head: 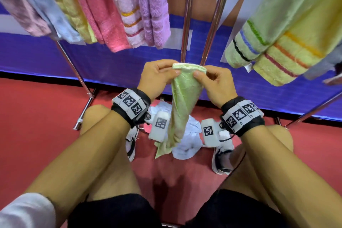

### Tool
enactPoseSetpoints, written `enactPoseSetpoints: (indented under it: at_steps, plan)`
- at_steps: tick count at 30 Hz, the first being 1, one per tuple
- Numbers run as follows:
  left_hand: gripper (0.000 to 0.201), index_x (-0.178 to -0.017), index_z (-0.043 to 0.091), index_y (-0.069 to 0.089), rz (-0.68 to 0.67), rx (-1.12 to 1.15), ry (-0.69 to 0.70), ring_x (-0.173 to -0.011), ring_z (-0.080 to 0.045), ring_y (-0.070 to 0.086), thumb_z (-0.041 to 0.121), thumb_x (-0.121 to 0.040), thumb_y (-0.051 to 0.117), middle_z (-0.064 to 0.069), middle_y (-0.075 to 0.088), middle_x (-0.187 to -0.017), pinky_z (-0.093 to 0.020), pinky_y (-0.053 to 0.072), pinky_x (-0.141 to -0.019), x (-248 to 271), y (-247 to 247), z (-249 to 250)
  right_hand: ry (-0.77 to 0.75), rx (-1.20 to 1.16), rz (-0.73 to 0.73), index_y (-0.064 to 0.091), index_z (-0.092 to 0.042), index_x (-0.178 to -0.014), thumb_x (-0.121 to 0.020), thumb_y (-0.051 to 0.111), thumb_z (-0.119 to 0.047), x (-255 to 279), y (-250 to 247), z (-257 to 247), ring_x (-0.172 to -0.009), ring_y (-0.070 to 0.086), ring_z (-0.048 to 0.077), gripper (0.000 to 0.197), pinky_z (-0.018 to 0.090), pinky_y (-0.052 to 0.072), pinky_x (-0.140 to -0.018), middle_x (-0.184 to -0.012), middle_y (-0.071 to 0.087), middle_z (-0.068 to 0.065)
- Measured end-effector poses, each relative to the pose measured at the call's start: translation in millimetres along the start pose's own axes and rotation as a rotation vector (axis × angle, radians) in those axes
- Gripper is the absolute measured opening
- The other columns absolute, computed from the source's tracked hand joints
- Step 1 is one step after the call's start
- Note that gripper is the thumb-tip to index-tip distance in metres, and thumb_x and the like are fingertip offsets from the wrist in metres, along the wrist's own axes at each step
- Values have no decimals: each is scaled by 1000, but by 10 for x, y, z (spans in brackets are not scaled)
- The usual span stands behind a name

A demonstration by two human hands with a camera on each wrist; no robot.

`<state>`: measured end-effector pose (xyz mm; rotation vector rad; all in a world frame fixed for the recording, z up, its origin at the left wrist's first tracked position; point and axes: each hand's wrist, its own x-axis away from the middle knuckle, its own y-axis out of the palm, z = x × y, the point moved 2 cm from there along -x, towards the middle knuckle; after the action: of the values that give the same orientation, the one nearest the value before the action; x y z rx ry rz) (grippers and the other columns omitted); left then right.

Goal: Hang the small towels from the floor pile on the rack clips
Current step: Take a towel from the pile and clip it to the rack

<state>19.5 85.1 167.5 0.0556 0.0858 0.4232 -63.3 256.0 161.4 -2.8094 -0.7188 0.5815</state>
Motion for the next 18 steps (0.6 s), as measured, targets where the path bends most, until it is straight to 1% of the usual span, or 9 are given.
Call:
enactPoseSetpoints:
  at_steps: [4, 6, 8, 9, 10, 12, 14, 16, 18]
  plan:
    - [24, -105, 3, 66, 15, -1, 81, -72, -8, 70, -9, -85, 64, 3, 74, -79, -23, 58, -68, -175, 95, 631, -124, 16, 24, 75, -20, -89, -90, 70, -19, -349, -192, -577, -69, 58, 0, 6, 22, 47, -65, -75, 69, -12]
    - [25, -108, -1, 65, 14, -15, 138, -69, -6, 69, -10, -85, 64, 2, 73, -78, -22, 58, -65, -240, 127, 972, -163, 35, 41, 75, -24, -87, -90, 70, -21, -486, -286, -880, -68, 57, 0, 6, 23, 47, -64, -72, 69, -13]
    - [25, -108, -2, 65, 8, -26, 199, -66, -6, 68, -11, -84, 65, 0, 72, -77, -22, 57, -61, -279, 148, 1333, -188, 41, 73, 77, -19, -85, -89, 70, -25, -601, -383, -1189, -69, 56, 4, 10, 29, 47, -64, -72, 69, -4]
    - [25, -107, -1, 65, -2, -35, 228, -66, -6, 68, -11, -84, 65, 2, 72, -75, -21, 56, -60, -292, 158, 1520, -197, 43, 91, 76, -14, -83, -88, 70, -28, -657, -437, -1334, -68, 54, 7, 16, 32, 46, -63, -71, 66, 0]
    - [24, -106, 0, 65, -14, -53, 257, -65, -4, 67, -11, -84, 65, 6, 72, -71, -20, 56, -59, -305, 170, 1705, -208, 42, 100, 75, -11, -82, -87, 70, -30, -701, -491, -1489, -67, 52, 8, 20, 33, 44, -62, -69, 63, 1]
    - [24, -102, 3, 67, -37, -97, 328, -63, -1, 65, -12, -83, 66, 11, 71, -66, -18, 54, -59, -336, 196, 2071, -234, 60, 105, 74, -11, -80, -88, 70, -30, -792, -615, -1814, -63, 49, 7, 21, 33, 43, -59, -65, 59, -6]
    - [25, -94, 10, 68, -57, -127, 403, -64, 1, 64, -12, -82, 66, 13, 71, -66, -18, 55, -62, -339, 213, 2428, -270, 94, 106, 75, -9, -85, -91, 69, -26, -862, -730, -2166, -62, 50, 4, 19, 32, 46, -59, -66, 61, -9]
    - [27, -89, 15, 69, -63, -139, 464, -67, 0, 65, -10, -83, 67, 12, 72, -69, -19, 54, -62, -329, 246, 2775, -327, 124, 118, 75, -3, -90, -93, 67, -22, -917, -838, -2531, -65, 53, 5, 21, 32, 47, -60, -74, 65, -1]
    - [25, -89, 17, 70, -76, -125, 510, -72, -5, 67, -7, -83, 69, 7, 72, -78, -21, 54, -64, -313, 280, 3086, -372, 128, 130, 74, -3, -91, -94, 66, -19, -980, -928, -2877, -65, 54, 3, 18, 25, 46, -60, -73, 66, -7]
